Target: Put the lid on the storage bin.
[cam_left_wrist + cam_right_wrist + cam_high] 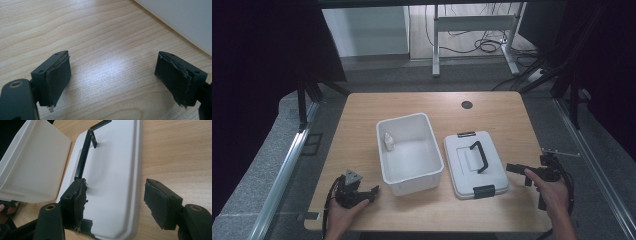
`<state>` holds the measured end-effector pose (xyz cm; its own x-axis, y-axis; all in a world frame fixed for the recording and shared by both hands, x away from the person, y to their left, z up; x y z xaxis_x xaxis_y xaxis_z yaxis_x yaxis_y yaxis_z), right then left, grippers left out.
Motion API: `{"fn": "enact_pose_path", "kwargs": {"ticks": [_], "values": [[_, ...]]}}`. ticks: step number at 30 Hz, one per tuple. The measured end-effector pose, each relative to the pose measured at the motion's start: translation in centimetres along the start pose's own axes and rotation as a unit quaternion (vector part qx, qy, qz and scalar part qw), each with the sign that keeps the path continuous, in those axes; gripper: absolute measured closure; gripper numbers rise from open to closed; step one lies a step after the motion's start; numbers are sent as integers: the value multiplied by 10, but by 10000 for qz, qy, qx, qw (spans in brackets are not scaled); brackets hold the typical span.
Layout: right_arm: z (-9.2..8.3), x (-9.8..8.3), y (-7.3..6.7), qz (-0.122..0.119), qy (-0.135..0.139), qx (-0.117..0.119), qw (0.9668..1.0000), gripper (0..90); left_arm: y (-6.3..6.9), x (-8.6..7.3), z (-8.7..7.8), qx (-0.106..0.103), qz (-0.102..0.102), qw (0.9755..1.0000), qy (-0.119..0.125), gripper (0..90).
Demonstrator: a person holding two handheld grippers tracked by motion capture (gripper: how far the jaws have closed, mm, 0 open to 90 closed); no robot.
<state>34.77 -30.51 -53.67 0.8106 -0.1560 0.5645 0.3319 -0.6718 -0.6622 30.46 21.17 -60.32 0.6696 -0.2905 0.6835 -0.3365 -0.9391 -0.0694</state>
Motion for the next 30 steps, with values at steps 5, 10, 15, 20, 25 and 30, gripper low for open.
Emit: {"fn": "enact_pose_path", "kwargs": {"ticks": [5,10,15,20,25,30], "values": [[2,-2,-2,-17,-72,-8,10000,341,0,0,0,-2,6,10000,-4,129],[0,-5,2,95,-157,72,9998,340,0,0,0,-2,6,10000,-4,129],[1,-6,4,115,-252,46,9996,340,0,0,0,-3,1,10000,-5,128],[-1,-4,3,177,-316,9,9993,343,0,0,0,-5,2,10000,-7,126],[-4,-4,3,170,-313,-65,9993,340,0,0,0,-22,20,10000,-11,119],[-7,1,-1,230,-233,-22,9995,340,0,0,0,-26,27,10000,-11,119]]}}
Point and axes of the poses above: each handheld gripper's, and its own axes: z roughly forward along the jaws, x roughly out of its top, y roughly to its right, the point moved 8 cm from there along z, roughly forward along the jaws, and after that the axes turned 8 degrees about x, right-handed, at the moved point
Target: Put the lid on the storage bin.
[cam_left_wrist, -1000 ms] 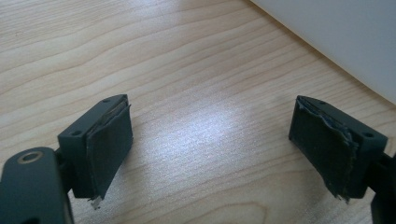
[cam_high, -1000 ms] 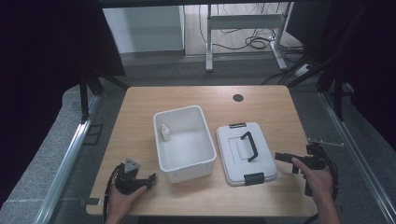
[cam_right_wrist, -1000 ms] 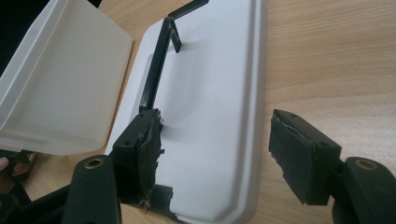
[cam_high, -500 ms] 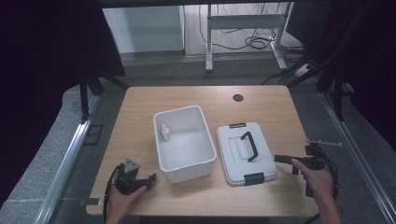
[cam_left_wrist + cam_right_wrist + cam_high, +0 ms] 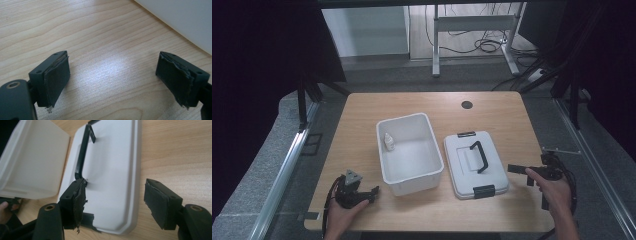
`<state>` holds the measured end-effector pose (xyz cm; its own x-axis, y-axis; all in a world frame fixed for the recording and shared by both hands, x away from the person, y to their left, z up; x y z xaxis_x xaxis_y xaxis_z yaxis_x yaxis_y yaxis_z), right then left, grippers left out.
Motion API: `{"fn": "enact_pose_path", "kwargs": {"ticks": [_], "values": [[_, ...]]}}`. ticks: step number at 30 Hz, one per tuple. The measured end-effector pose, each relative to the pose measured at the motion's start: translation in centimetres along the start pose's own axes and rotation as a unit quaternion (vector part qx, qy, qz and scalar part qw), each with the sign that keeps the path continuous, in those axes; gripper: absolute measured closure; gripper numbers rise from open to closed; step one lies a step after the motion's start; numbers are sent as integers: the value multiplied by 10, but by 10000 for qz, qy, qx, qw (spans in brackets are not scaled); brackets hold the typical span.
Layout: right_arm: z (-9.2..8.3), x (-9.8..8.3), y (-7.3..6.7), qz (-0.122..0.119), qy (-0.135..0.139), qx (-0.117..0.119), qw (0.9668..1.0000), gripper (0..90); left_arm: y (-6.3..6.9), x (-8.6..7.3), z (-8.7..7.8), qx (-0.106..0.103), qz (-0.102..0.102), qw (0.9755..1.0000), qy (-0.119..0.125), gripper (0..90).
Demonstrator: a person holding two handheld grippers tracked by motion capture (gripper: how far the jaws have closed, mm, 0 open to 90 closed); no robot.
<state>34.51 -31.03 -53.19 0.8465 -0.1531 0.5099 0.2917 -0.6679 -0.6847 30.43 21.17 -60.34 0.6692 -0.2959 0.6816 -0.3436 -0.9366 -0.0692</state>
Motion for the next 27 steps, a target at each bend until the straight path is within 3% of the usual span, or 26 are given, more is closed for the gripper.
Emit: {"fn": "enact_pose_path", "kwargs": {"ticks": [9,15,27], "values": [[-4,12,-9,-83,-127,-44,9999,340,0,0,0,-1,5,10000,-3,118],[10,12,-20,-98,-485,11,9988,345,0,0,0,0,4,10000,-1,118],[20,25,-41,-134,-788,1,9968,366,0,0,0,10,-8,10000,1,119]]}}
Point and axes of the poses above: each handheld gripper's, and its own axes: z roughly forward along the jaws, x roughly out of its top, y roughly to its right, the point moved 8 cm from there along z, roughly forward along the jaws, and after that the axes turned 8 degrees about x, right-handed, at the moved point
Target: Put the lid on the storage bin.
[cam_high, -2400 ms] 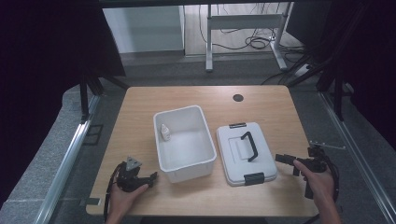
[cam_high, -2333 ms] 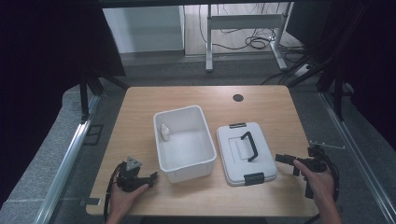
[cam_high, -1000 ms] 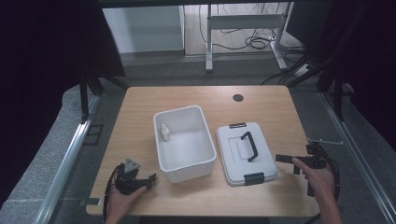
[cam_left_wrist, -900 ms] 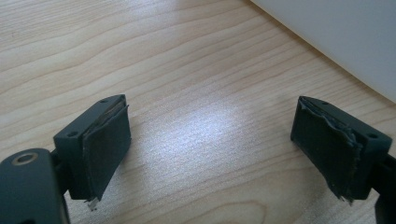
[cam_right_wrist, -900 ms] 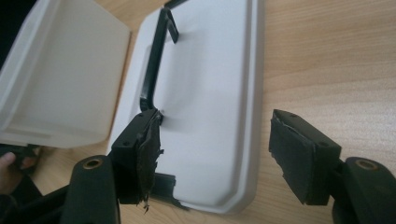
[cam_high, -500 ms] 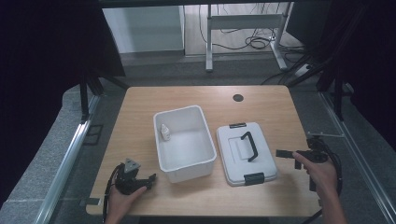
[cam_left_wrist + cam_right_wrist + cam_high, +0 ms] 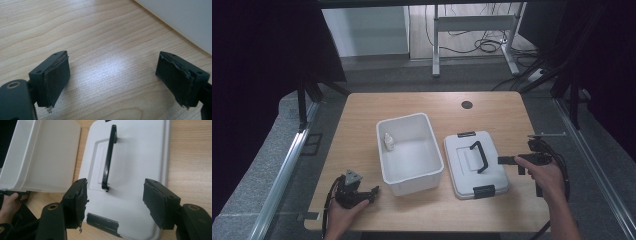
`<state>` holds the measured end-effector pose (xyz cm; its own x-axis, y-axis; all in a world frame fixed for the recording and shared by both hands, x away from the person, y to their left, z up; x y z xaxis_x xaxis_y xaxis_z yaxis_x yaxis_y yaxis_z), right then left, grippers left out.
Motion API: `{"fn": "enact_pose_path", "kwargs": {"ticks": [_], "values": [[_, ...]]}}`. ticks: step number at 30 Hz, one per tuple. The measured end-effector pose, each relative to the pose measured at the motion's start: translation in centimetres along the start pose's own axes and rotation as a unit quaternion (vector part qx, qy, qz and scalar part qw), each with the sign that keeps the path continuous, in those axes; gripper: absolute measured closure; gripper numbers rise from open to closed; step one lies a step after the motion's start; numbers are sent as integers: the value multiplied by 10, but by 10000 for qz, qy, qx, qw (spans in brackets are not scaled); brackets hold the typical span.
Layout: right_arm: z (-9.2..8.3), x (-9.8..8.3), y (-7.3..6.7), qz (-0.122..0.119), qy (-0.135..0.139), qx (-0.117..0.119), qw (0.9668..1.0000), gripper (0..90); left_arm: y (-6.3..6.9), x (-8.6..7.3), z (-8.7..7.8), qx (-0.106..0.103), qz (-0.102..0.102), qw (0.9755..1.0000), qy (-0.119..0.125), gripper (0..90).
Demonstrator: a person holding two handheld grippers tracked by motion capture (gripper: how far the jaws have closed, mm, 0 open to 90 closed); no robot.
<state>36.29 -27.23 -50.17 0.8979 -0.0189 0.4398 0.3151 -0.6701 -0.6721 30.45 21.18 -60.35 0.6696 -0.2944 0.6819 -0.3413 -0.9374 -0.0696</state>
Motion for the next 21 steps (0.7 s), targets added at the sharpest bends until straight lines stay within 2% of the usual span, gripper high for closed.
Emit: {"fn": "enact_pose_path", "kwargs": {"ticks": [2,6,21], "values": [[2,3,-7,9,-97,30,9999,369,0,0,0,0,2,10000,-2,119],[4,7,-12,28,-161,43,9999,370,0,0,0,0,1,10000,-1,119],[24,20,-38,-120,-654,49,9978,390,0,0,0,-5,-10,10000,3,119]]}}
Point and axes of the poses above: each handheld gripper's, and its own axes: z roughly forward along the jaws, x roughly out of its top, y roughly to its right, the point moved 8 cm from there along z, roughly forward along the jaws, and after that the axes turned 8 degrees about x, right-handed, at the moved point
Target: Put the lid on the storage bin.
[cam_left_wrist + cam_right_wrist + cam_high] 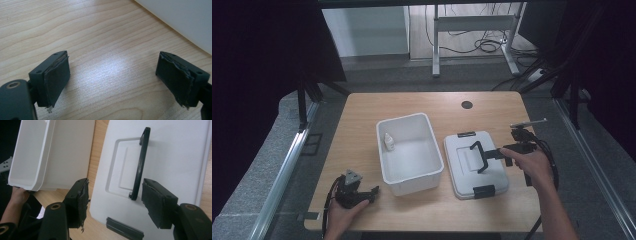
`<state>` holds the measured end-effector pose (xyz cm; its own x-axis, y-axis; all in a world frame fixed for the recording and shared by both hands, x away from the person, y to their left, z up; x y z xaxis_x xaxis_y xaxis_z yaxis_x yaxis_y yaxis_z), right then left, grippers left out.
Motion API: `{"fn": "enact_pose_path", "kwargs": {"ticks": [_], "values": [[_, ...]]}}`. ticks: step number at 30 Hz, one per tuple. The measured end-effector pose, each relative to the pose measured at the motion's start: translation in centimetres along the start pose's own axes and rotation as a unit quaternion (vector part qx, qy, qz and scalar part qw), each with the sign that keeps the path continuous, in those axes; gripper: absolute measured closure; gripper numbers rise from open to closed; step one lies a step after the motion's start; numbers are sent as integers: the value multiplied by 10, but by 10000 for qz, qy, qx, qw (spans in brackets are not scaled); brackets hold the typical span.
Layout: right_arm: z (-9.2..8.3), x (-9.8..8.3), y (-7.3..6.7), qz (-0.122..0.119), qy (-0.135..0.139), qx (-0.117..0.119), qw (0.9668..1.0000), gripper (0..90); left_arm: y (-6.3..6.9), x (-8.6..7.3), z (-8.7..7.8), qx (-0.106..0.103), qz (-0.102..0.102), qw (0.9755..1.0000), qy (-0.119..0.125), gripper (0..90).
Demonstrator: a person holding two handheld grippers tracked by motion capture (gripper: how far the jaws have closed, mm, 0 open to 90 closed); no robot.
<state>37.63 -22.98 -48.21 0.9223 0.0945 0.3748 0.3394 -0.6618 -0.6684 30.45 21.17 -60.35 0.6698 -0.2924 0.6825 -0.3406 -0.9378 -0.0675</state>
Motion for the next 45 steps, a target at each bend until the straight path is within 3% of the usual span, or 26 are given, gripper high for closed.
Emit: {"fn": "enact_pose_path", "kwargs": {"ticks": [13,17,41,45], "values": [[13,11,-5,24,-408,-243,9989,418,0,0,0,0,-1,10000,1,119],[19,11,2,45,-576,-325,9978,440,0,0,0,1,0,10000,-1,119],[45,19,31,417,-891,-586,9934,589,0,0,0,-1,1,10000,-1,119],[49,19,36,415,-938,-703,9922,659,0,0,0,-2,2,10000,-2,119]]}}
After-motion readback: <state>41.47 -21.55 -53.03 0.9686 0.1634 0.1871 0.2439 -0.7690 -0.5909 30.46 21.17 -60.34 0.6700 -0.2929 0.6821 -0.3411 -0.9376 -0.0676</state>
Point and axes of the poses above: each handheld gripper's, and its own axes: z roughly forward along the jaws, x roughly out of its top, y roughly to its right, the point moved 8 cm from there along z, roughly forward along the jaws, and after that the axes turned 8 degrees about x, right-handed, at the moved point
